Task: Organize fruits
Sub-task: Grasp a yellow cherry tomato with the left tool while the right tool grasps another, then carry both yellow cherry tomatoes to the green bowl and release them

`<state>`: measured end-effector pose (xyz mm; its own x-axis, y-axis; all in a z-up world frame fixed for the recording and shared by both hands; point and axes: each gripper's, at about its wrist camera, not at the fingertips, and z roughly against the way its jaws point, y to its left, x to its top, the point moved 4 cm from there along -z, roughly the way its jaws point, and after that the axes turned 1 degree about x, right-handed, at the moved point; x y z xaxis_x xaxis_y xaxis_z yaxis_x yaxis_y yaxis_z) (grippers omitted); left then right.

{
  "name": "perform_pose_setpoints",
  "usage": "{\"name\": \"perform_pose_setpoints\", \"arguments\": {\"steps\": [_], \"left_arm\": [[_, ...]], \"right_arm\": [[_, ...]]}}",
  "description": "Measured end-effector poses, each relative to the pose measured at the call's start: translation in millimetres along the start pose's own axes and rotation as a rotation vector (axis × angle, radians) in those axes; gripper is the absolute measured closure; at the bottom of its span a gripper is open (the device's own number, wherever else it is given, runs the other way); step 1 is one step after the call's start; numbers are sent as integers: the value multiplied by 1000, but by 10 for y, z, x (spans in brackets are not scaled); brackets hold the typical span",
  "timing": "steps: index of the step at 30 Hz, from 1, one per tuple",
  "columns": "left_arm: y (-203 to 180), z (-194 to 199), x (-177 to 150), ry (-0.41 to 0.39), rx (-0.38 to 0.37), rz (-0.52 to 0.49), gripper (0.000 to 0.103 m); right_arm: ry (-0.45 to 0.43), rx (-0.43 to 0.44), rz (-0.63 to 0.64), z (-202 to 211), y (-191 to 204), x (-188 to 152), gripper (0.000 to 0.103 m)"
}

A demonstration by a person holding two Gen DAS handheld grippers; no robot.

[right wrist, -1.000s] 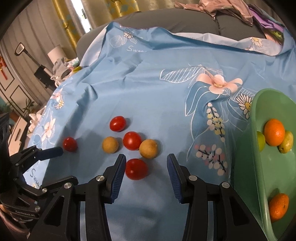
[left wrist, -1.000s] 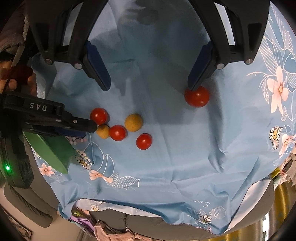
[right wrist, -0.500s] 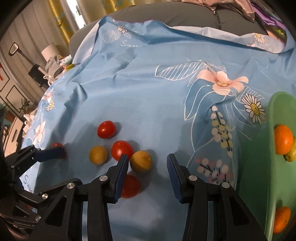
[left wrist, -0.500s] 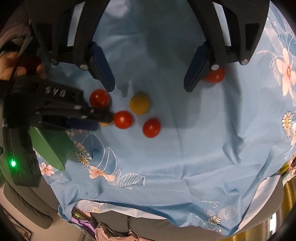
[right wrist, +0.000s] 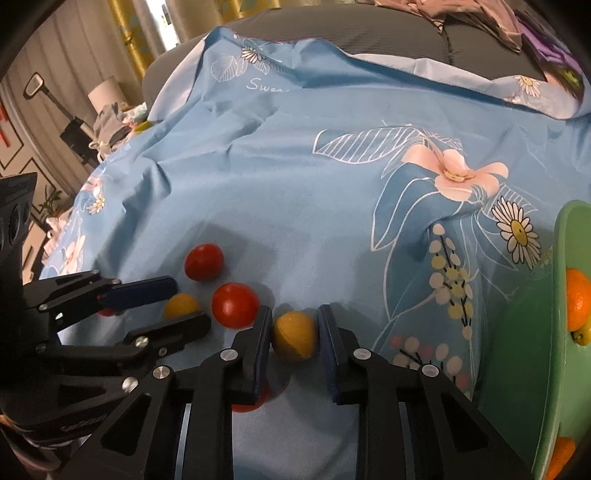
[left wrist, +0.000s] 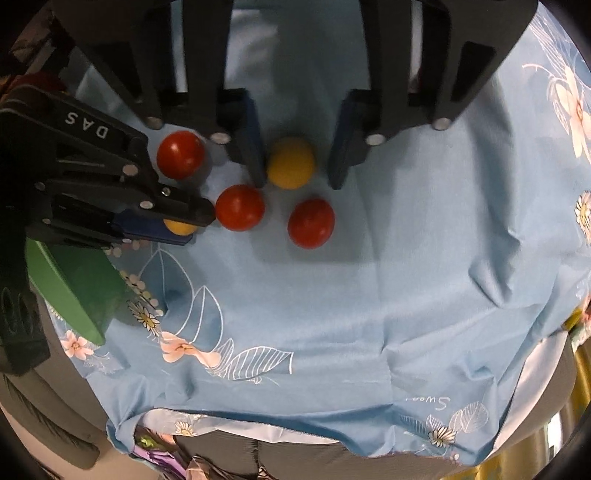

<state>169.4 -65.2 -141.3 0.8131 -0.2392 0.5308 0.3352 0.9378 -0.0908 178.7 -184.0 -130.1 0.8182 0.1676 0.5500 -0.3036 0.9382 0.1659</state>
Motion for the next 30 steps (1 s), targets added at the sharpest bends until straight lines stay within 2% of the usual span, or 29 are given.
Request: {"name": "perform_pose_setpoints", "arguments": {"steps": [3, 10, 16, 30], "left_arm": [[-17, -8, -15, -5, 21, -30, 78], [45, 54, -25, 4, 9, 9, 78], [59, 336, -92, -31, -19, 47, 78], [-74, 899, -347, -69, -13, 79, 77]], "right_arm": [[-7, 2, -3, 0, -1, -2, 76], [-16, 26, -25, 55, 6, -48, 76], [-50, 38, -43, 260, 49, -108, 76], [-125, 73, -33, 821, 237, -386, 76]]}}
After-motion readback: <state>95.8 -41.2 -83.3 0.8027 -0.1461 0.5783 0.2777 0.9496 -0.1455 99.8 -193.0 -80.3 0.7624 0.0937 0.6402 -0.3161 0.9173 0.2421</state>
